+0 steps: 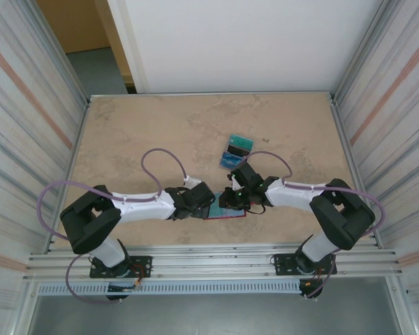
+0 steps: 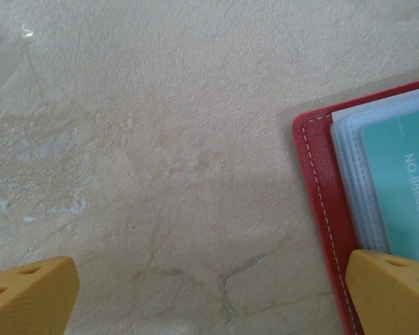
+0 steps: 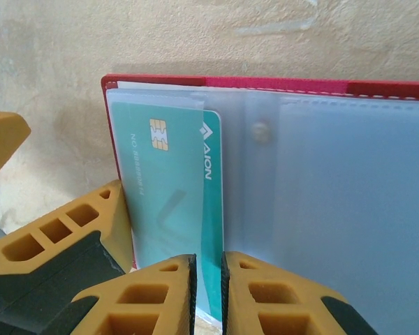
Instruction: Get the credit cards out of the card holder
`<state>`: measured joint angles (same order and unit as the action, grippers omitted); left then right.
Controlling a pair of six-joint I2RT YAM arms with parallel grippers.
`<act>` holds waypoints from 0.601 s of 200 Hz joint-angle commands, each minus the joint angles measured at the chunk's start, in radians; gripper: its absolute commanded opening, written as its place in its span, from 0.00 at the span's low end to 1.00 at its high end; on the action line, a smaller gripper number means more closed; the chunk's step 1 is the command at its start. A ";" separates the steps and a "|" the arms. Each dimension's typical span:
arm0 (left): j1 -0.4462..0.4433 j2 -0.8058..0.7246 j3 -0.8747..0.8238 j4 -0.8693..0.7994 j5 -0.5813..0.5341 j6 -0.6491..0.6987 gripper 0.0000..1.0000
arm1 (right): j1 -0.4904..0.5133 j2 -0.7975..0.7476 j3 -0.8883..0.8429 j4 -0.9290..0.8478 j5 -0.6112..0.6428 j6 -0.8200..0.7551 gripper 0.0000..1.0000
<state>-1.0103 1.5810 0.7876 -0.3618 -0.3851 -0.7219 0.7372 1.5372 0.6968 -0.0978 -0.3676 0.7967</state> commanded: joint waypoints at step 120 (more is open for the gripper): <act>-0.005 0.028 0.012 -0.051 -0.003 -0.009 0.99 | -0.014 0.061 -0.035 0.104 -0.090 0.022 0.17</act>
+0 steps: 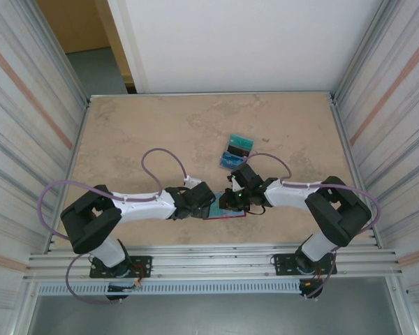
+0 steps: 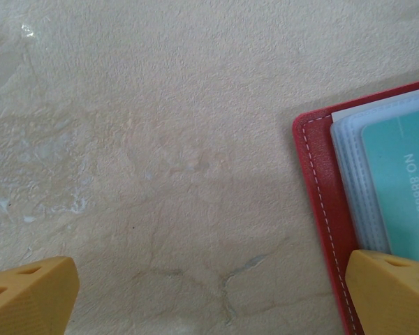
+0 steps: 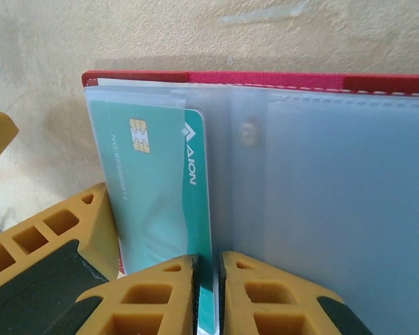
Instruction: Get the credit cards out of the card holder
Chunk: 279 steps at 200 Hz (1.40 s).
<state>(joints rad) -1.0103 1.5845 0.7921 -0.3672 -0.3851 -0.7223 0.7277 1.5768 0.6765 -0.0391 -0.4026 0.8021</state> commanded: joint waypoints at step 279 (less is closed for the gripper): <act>-0.002 0.047 0.047 -0.088 -0.009 -0.006 0.99 | -0.113 -0.081 -0.080 0.004 -0.084 -0.014 0.00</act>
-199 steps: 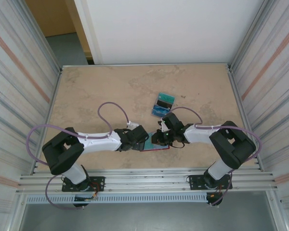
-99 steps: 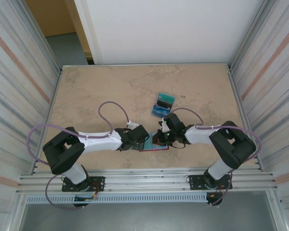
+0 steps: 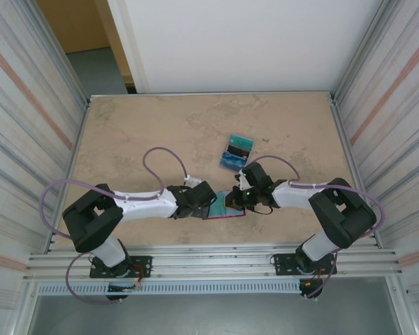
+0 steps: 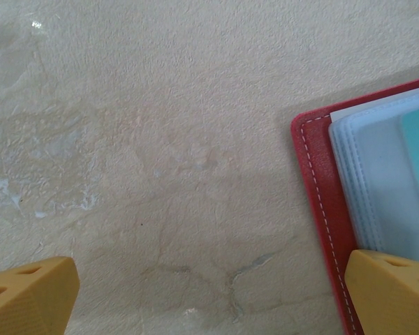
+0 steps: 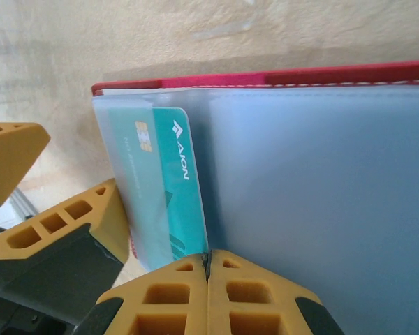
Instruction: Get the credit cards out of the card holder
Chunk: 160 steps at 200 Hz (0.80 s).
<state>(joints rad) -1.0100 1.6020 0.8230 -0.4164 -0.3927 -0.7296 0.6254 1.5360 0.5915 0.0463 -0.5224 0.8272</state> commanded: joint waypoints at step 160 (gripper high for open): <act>-0.025 0.011 0.146 -0.046 -0.051 0.129 0.99 | -0.014 -0.094 -0.004 -0.115 0.087 -0.023 0.00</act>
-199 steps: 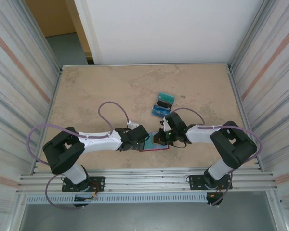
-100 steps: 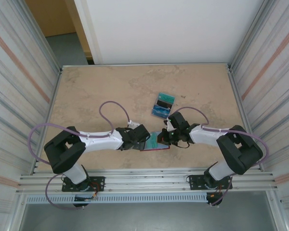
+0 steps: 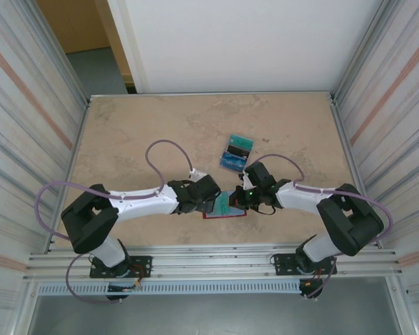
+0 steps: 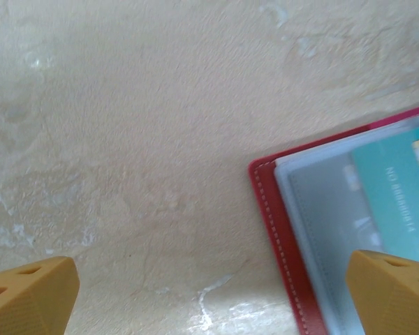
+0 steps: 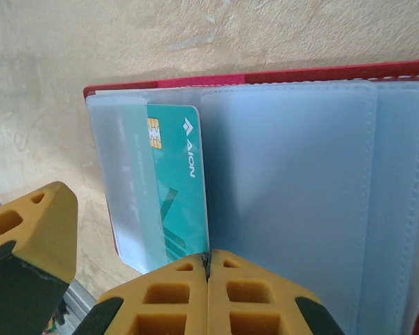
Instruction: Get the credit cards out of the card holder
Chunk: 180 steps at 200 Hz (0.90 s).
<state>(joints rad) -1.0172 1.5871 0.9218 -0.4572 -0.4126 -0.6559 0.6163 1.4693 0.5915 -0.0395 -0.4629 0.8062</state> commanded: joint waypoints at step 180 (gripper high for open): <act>-0.043 0.168 0.058 -0.032 0.007 0.038 0.99 | -0.070 -0.042 -0.146 0.283 -0.180 0.084 0.19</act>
<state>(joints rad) -1.0569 1.7287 0.9989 -0.4484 -0.4175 -0.6060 0.5632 1.4261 0.4782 0.1078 -0.5468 0.8516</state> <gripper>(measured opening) 0.987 0.178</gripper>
